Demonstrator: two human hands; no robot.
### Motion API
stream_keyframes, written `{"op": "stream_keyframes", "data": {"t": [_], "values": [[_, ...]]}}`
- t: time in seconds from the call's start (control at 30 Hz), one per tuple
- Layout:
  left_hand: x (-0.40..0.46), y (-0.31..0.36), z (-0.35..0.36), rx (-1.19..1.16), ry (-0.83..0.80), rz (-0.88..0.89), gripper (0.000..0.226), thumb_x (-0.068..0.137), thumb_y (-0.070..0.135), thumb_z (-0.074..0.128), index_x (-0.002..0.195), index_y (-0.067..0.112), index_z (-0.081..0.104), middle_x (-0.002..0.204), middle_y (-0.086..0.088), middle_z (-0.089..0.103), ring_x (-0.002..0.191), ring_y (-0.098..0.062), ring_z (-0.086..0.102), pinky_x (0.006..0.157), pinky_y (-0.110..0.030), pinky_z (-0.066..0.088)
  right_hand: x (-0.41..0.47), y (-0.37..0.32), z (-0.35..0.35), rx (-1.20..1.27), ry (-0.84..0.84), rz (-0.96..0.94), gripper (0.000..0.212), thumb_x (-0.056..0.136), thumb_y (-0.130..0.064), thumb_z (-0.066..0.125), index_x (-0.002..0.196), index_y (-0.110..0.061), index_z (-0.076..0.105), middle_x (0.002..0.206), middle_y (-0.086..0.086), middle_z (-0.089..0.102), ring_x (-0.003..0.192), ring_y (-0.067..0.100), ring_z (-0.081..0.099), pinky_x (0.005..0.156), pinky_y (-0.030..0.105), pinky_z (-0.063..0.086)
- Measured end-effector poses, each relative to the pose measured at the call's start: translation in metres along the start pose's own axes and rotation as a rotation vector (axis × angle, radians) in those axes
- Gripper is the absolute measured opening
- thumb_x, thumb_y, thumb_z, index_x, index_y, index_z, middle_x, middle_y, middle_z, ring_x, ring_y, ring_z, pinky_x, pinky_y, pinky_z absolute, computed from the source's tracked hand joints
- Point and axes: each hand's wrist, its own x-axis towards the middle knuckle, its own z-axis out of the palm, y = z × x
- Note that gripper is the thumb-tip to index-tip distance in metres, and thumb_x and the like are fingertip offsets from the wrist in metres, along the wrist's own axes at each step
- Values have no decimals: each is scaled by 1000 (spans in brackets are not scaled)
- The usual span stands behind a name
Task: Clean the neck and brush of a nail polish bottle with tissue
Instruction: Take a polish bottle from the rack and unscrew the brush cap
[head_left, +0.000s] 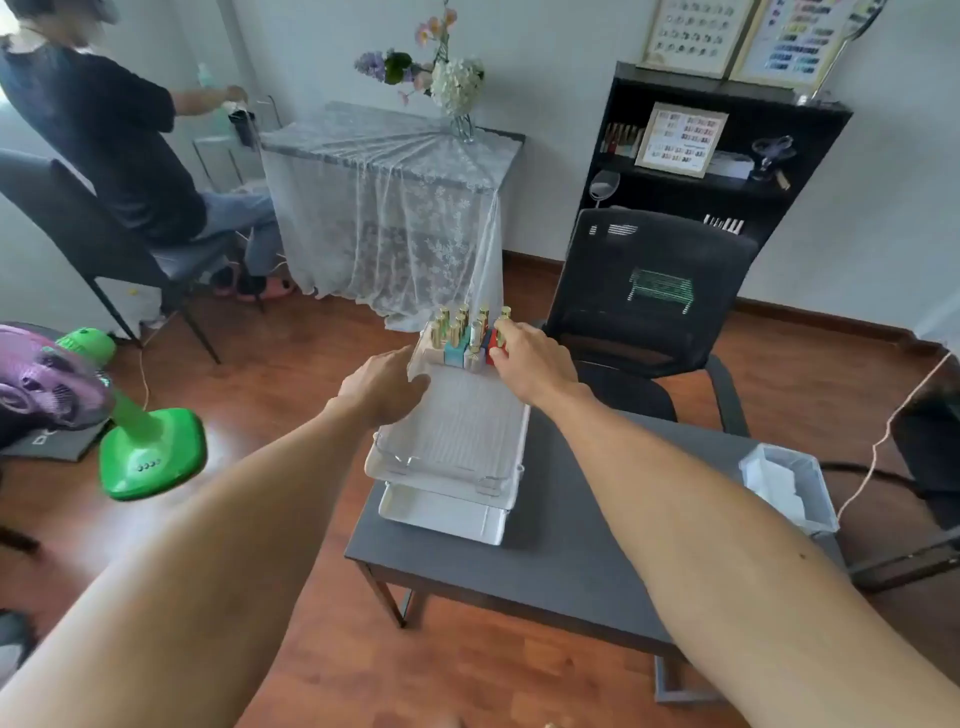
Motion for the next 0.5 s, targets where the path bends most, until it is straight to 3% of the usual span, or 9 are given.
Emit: {"op": "stream_keyframes", "data": {"t": [0.13, 0.23, 0.37, 0.5], "values": [[2, -10, 16, -20, 0, -52, 31, 100, 41, 51, 126, 24, 51, 115, -8, 69, 93, -34, 60, 70, -41, 45, 14, -10, 0, 33, -3, 21, 39, 107, -31, 50, 145, -22, 53, 133, 9, 70, 110, 35, 69, 81, 48, 58], [3, -13, 26, -57, 10, -96, 44, 102, 39, 47, 145, 27, 42, 123, -11, 68, 97, -39, 62, 74, -43, 47, 23, -15, 3, 58, -12, 21, 35, 108, -32, 49, 141, -21, 54, 123, 11, 74, 102, 36, 71, 77, 50, 61], [3, -13, 37, -125, 59, -125, 46, 103, 24, 38, 148, 32, 37, 122, -13, 66, 86, -35, 53, 73, -42, 43, 31, -20, 6, 85, -30, 34, 22, 108, -30, 50, 123, -19, 60, 112, 12, 75, 96, 34, 71, 79, 51, 61], [1, -15, 41, -159, 57, -134, 52, 104, 21, 32, 154, 36, 33, 123, -14, 65, 85, -33, 53, 74, -42, 40, 39, -21, 9, 168, -81, 96, 22, 106, -29, 53, 122, -18, 62, 111, 13, 74, 98, 33, 71, 81, 52, 61]]}}
